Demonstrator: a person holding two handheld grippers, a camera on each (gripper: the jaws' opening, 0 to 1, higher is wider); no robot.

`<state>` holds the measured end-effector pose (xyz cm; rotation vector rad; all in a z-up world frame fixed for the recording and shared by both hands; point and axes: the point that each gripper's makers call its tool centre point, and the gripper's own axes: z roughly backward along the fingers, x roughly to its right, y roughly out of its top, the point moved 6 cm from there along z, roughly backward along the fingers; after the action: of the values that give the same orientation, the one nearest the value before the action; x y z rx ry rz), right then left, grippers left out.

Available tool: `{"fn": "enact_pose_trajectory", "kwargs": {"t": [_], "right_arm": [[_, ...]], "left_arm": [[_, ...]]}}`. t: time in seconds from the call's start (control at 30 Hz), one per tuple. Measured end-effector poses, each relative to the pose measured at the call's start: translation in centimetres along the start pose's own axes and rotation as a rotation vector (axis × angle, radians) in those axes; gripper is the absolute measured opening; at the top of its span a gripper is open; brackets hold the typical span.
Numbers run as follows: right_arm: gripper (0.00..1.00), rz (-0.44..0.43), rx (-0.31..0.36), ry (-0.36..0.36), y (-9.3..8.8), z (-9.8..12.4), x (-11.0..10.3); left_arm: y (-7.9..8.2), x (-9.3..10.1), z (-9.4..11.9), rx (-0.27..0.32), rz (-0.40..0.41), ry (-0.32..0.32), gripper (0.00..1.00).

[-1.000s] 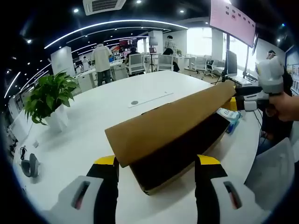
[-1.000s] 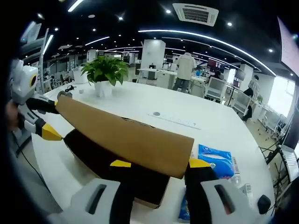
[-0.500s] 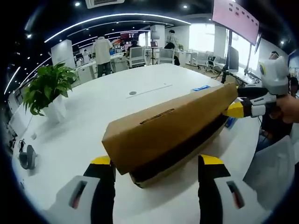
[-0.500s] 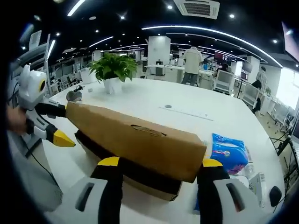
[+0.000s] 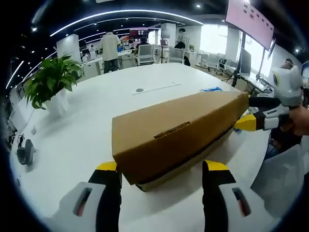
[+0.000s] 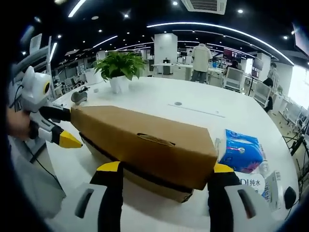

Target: Operate the shoe box by opening the lid, removing the specified soft item, and placing it in the target area until the item is outside and the box remains undamaged.

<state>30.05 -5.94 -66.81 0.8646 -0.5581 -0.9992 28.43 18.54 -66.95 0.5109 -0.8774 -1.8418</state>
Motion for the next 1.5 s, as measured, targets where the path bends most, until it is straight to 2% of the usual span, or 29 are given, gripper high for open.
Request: {"fn": "enact_pose_trajectory", "kwargs": {"t": [0.1,0.33,0.47,0.53,0.6,0.67,0.77,0.8,0.97,1.03,1.07,1.1,1.13,1.17,1.23,1.3,1.4,1.5], "right_arm": [[0.7,-0.009,-0.032,0.008,-0.6,-0.1,-0.2],[0.7,-0.019,-0.055,0.006,-1.3,0.0,-0.5],[0.68,-0.065,-0.056,0.012,-1.7,0.3,-0.5],[0.69,-0.165,-0.051,0.001,-2.1,0.4,-0.4],[0.71,-0.252,-0.08,-0.003,-2.8,0.6,-0.3],[0.71,-0.294,-0.065,-0.003,-2.9,0.7,-0.3],[0.74,-0.328,-0.068,0.0,-3.1,1.0,-0.3],[0.75,-0.345,-0.06,0.004,-3.0,1.0,-0.4],[0.83,-0.514,-0.019,0.035,-2.8,1.1,-0.5],[0.86,-0.596,-0.035,0.051,-3.0,1.2,-0.6],[0.86,-0.633,-0.048,0.061,-3.2,1.3,-0.8],[0.88,-0.656,-0.036,0.06,-3.2,1.1,-0.6],[0.89,-0.659,-0.024,0.058,-3.2,1.1,-0.4],[0.91,-0.687,-0.009,0.062,-3.1,1.3,-0.5],[0.93,-0.726,0.009,0.064,-2.9,1.3,-0.5],[0.95,-0.773,0.029,0.069,-2.9,1.3,-0.4],[0.97,-0.864,0.051,0.08,-2.8,1.0,-0.2],[0.96,-0.901,0.117,0.044,-2.5,0.7,0.6]], "left_arm": [[-0.4,0.2,-0.3,-0.015,0.006,-0.002,0.69],[-0.9,0.2,-0.2,-0.017,0.038,-0.004,0.68],[-1.2,0.4,0.0,0.002,0.065,-0.028,0.7],[-1.5,0.5,0.2,0.006,0.087,-0.028,0.69],[-1.9,0.6,0.2,0.007,0.154,-0.036,0.69],[-2.1,0.5,0.3,0.019,0.249,-0.054,0.7],[-2.3,0.1,0.5,0.033,0.268,-0.046,0.72],[-2.4,0.0,0.6,0.038,0.279,-0.044,0.74],[-2.0,-0.6,1.1,0.135,0.441,-0.024,0.99],[-2.0,-0.6,1.3,0.158,0.494,-0.039,0.99],[-1.9,-0.6,1.2,0.176,0.528,-0.054,0.99],[-1.8,-0.6,1.3,0.198,0.587,-0.068,0.99],[-1.8,-0.6,1.3,0.202,0.608,-0.071,0.99],[-1.8,-0.7,1.4,0.224,0.685,-0.086,0.99],[-2.1,-0.9,1.3,0.231,0.802,-0.092,0.99],[-2.6,-1.1,1.1,0.224,0.869,-0.088,0.99],[-3.2,-1.3,0.8,0.224,0.876,-0.083,0.99],[-3.4,-1.2,0.5,0.23,0.895,-0.086,0.99]]}}
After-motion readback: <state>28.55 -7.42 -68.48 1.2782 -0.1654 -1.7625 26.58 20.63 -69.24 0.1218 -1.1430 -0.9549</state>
